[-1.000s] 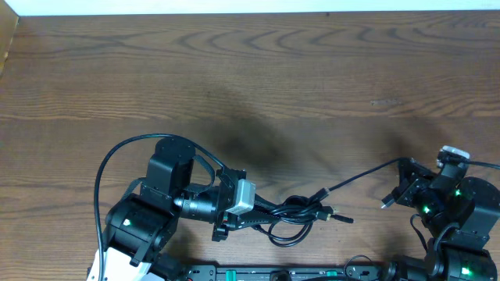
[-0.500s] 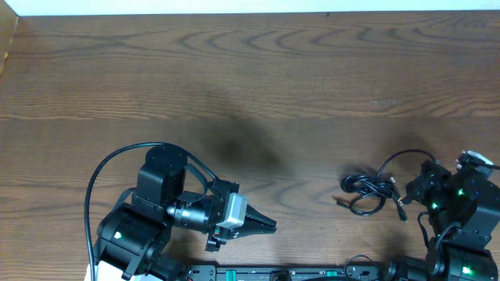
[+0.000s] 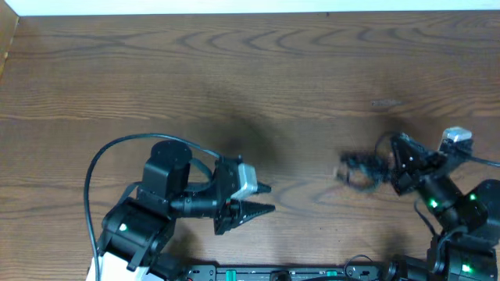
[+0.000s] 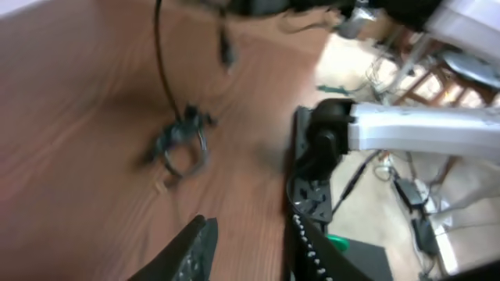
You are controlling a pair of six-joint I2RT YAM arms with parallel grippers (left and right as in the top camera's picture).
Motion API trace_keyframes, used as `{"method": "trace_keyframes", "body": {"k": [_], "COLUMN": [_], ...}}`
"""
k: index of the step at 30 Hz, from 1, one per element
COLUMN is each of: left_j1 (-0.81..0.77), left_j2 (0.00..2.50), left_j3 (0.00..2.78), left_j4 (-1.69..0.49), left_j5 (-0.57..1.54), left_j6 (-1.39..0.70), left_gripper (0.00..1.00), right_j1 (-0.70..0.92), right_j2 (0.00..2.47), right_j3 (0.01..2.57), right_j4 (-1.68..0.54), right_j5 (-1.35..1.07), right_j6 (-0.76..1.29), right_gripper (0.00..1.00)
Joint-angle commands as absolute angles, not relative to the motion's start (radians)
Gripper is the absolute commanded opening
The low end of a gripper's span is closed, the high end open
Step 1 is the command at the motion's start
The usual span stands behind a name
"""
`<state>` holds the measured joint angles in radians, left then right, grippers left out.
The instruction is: Untangle cables
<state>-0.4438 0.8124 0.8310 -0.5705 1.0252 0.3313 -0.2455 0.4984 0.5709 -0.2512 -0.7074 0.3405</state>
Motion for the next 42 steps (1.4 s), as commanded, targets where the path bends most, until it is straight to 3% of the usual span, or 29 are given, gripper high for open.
{"method": "trace_keyframes", "body": {"k": [1,7,11,15,20,25,32,34,42], "left_j1": [-0.440,-0.440,-0.439,-0.439,-0.439,-0.439,-0.441,-0.450,-0.485], "left_j2": [0.840,0.911,0.946,0.960,0.960,0.960,0.987,1.006,1.080], "left_j3": [0.849,0.849,0.849,0.849,0.849,0.848,0.847,0.847,0.847], "left_j4": [-0.540,-0.376,-0.265,-0.164,-0.125,-0.133,-0.203,-0.208,-0.192], "left_j5": [0.944,0.944,0.944,0.936,0.862,0.863,0.883,0.897,0.893], "left_j6": [0.185,-0.122,-0.307,-0.447,-0.580,-0.642,-0.698,-0.717,-0.899], "left_gripper": [0.39,0.48,0.51,0.53,0.73,0.82,0.88,0.95,0.96], "right_j1": [-0.249,-0.249,-0.249,-0.249,-0.249,-0.249,-0.237,-0.228,-0.214], "right_j2": [0.491,0.491,0.491,0.491,0.491,0.491,0.491,0.491,0.491], "right_j3": [0.580,0.580,0.580,0.580,0.581,0.580,0.581,0.580,0.580], "right_j4": [-0.082,0.375,0.533,0.611,0.674,0.730,0.871,0.926,0.965], "right_j5": [-1.001,-1.092,-1.091,-1.086,-1.080,-1.080,-1.083,-1.077,-1.077], "right_j6": [0.529,0.862,0.968,1.010,1.040,1.043,1.039,1.039,1.039], "right_gripper": [0.01,0.01,0.01,0.01,0.01,0.01,0.01,0.01,0.01]}}
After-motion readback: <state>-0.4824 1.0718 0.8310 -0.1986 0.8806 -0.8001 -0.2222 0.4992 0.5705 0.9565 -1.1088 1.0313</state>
